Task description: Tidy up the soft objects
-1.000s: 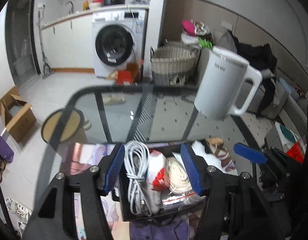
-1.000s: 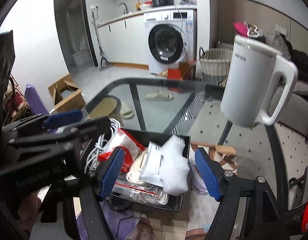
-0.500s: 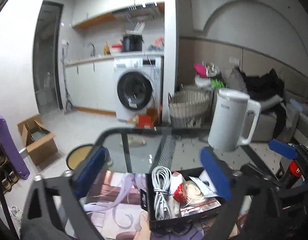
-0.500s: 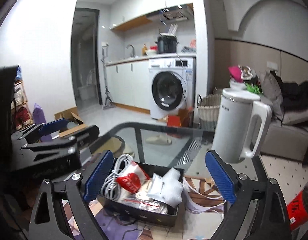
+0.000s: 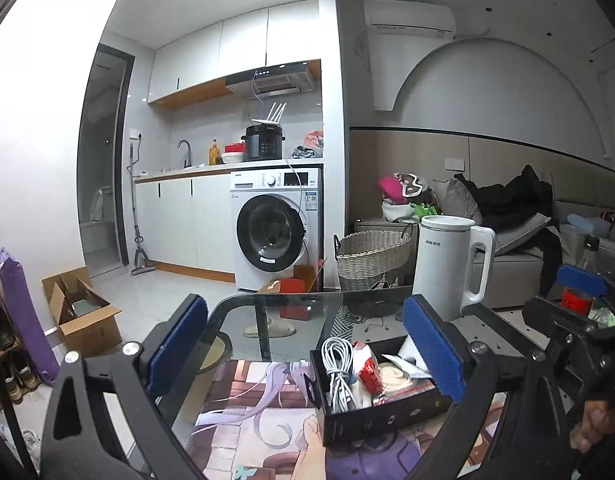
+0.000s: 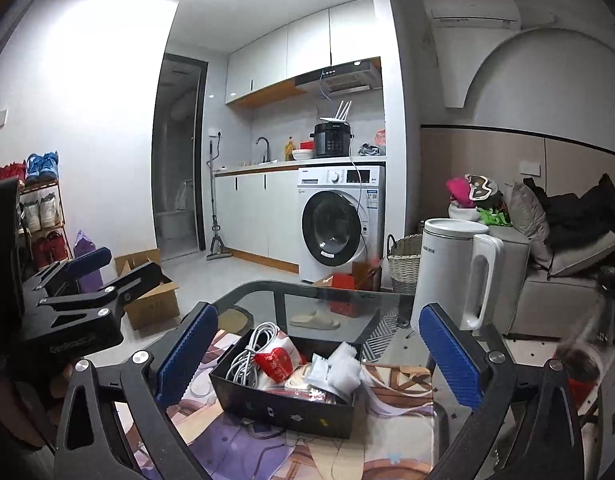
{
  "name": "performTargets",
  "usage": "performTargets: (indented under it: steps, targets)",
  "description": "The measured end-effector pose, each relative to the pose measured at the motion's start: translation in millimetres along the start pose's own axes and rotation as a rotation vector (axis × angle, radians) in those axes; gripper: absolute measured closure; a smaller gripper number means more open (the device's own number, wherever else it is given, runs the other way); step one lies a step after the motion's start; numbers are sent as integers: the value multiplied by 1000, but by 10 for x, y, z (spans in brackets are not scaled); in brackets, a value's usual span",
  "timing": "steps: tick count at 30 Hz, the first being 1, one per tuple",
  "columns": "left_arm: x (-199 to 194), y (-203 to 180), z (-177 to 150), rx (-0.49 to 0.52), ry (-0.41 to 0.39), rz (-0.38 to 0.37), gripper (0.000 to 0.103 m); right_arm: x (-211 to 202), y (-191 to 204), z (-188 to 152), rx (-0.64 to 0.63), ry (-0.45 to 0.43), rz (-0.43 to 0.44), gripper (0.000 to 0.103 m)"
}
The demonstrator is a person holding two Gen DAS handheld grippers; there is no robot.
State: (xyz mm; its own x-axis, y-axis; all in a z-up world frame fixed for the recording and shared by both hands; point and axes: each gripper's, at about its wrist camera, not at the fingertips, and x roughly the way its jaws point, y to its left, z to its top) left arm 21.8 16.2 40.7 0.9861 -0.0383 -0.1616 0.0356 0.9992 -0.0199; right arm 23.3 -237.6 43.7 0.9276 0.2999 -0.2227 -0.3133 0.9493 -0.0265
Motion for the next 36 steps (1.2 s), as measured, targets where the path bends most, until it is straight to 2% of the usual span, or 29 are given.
performTargets:
  steps: [8, 15, 22, 31, 36]
  targets:
    - [-180, 22, -146, -1, -10, 25, 0, -251, 21, -174, -46, -69, -30, 1]
    - [-226, 18, -218, -44, 11, 18, 0, -226, -49, -190, 17, -44, -88, 0]
    - [-129, -59, -177, -61, 26, 19, 0, -226, 90, -157, -26, -75, -42, 1]
    - [-212, -156, -180, -3, -26, 30, 0, -167, 48, -181, -5, -52, -43, 0]
    - [-221, -154, -166, -11, -27, 27, 0, -193, 139, -203, -54, -63, -36, 1]
